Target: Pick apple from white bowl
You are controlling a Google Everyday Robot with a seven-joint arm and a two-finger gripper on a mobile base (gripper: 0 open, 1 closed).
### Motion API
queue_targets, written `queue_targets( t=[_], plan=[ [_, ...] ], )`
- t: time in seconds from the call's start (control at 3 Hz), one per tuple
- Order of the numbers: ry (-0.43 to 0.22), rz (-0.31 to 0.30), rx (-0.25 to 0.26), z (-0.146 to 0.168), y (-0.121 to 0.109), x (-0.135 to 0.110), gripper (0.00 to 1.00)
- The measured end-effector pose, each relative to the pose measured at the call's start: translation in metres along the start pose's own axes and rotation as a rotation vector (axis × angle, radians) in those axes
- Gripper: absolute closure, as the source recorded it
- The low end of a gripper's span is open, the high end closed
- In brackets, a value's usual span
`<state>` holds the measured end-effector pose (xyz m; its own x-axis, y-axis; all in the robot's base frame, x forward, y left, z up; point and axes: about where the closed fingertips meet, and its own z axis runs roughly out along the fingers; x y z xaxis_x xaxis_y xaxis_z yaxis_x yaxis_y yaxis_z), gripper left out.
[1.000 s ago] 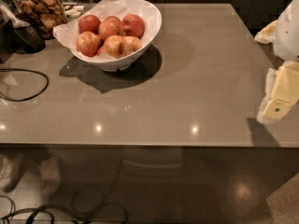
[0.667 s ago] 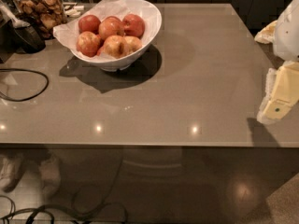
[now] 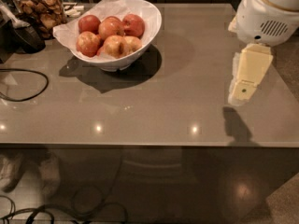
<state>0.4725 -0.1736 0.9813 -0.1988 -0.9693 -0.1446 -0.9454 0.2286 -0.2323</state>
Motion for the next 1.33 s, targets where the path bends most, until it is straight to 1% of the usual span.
queue_targets(
  t=[0.33,0.67,1.0,1.33],
  plan=[
    [-0.047,0.024,-0.018,0.002,-0.006,-0.012,0.0],
    [-0.146,0.062,-0.077,-0.001,-0.02,-0.043,0.0],
    [-0.207,0.07,-0.11,-0.005,-0.049,-0.081,0.0],
    [-0.247,0.065,-0.068,-0.013,-0.062,-0.094,0.0]
  ],
)
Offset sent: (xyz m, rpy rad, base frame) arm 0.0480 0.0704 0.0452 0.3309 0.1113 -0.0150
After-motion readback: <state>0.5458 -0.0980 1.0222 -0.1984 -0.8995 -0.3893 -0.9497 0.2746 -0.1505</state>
